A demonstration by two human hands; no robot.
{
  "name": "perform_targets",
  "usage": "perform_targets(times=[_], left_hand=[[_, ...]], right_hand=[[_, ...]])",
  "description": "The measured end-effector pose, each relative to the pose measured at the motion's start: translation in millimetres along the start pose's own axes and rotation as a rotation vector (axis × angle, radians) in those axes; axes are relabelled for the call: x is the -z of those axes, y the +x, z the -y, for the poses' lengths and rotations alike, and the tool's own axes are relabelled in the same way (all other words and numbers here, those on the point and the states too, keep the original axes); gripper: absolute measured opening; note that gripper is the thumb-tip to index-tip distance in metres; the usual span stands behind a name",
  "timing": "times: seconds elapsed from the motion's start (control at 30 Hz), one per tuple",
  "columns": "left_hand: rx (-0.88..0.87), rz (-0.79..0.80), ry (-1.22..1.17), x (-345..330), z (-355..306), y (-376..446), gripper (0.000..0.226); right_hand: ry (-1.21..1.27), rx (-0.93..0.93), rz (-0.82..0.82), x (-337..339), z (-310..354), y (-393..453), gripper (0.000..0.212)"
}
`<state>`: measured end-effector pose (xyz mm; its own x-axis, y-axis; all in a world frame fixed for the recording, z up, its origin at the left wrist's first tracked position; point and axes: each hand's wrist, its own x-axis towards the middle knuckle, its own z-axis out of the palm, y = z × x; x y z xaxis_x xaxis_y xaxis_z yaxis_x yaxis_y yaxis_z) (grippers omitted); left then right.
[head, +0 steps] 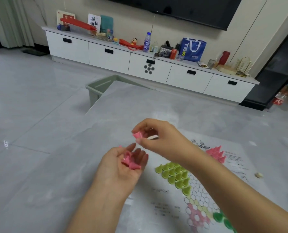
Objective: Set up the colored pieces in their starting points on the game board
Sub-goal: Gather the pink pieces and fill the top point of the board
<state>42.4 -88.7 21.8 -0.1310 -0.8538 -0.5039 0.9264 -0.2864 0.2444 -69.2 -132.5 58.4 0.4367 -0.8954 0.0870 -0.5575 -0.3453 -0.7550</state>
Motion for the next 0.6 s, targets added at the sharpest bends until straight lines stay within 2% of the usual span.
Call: perform_targets(times=[0.1, 0.23, 0.3, 0.37, 0.47, 0.6], left_hand=[[0.082, 0.055, 0.020, -6.9, 14.4, -3.9, 0.028], [0.114, 0.049, 0.073, -12.7, 32.7, -3.6, 0.041], [0.144, 0.032, 0.080, -15.0, 39.3, -3.2, 0.028], [0.155, 0.016, 0.099, -16.3, 41.7, -3.7, 0.006], [0.140, -0.006, 0.161, -17.9, 48.2, -2.5, 0.004], [0.084, -0.054, 0.247, -15.8, 51.1, 1.7, 0.025]], right_hand=[[-0.033, 0.026, 0.056, 1.5, 10.2, -29.4, 0.017], [0.060, -0.032, -0.009, 17.6, 9.3, -52.3, 0.018], [0.140, -0.042, -0.078, 31.3, 8.0, -61.8, 0.021], [0.244, -0.054, -0.191, 47.2, 3.5, -69.5, 0.024], [0.337, -0.138, -0.427, 80.8, -20.4, -82.5, 0.021], [0.219, -0.310, -0.696, 121.7, -74.7, -99.2, 0.009]])
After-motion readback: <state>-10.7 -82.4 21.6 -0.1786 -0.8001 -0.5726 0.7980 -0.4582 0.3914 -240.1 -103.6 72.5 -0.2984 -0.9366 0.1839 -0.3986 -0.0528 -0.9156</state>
